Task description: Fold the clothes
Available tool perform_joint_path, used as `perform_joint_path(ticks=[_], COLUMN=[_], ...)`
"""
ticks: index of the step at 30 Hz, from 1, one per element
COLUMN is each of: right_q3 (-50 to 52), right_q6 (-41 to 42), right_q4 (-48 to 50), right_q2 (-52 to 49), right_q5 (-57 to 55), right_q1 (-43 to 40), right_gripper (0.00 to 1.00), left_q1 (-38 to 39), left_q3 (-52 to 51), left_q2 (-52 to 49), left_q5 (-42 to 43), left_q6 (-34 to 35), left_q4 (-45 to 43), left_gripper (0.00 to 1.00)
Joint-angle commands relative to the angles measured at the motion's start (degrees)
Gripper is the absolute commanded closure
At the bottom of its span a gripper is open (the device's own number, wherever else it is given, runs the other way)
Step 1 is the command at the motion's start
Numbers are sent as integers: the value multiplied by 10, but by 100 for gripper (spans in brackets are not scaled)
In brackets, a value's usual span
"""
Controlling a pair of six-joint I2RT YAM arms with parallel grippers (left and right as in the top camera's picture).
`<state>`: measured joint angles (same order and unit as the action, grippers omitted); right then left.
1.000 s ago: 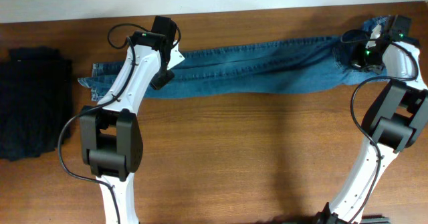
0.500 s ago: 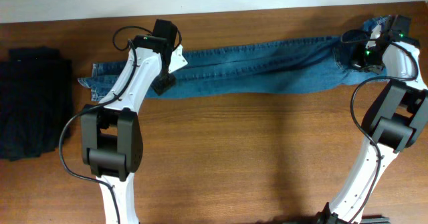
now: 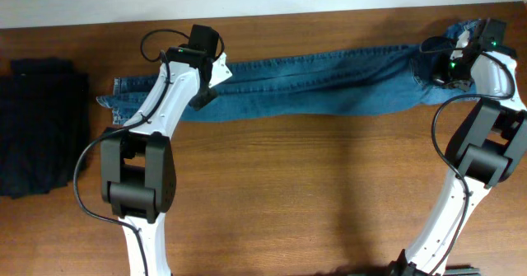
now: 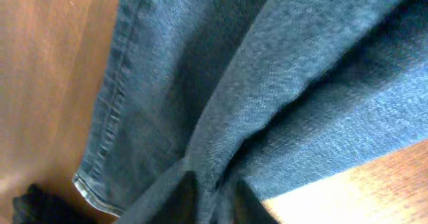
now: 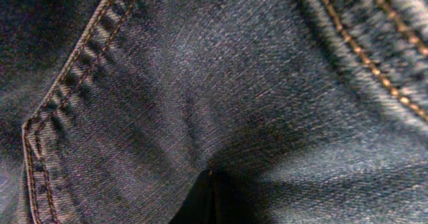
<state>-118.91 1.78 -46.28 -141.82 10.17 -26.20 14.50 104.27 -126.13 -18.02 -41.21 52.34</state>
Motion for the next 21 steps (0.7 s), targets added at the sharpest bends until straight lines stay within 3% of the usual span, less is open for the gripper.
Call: perform_joint_path(ticks=[1, 14, 18, 19, 20, 21], right_q3=[6, 6, 6, 6, 6, 6], right_q6=[6, 6, 5, 5, 5, 5], right_q4=[0, 1, 1, 0, 0, 0], right_q2=[-23, -23, -23, -23, -23, -23], right_q5=[-3, -3, -3, -3, -3, -3], right_q1=[4, 4, 4, 4, 4, 4], right_gripper=[96, 96, 96, 96, 96, 96], left_q1=[0, -37, -50, -53, -57, -59], left_q3=[-2, -2, -2, -2, -2, -2], left_q2=[-5, -5, -5, -5, -5, -5], left_q5=[-4, -1, 24, 34, 38, 37], left_q6=[-5, 22, 24, 25, 38, 56], left_q4=[-14, -113, -132, -137, -143, -148], left_gripper=[93, 99, 91, 87, 67, 40])
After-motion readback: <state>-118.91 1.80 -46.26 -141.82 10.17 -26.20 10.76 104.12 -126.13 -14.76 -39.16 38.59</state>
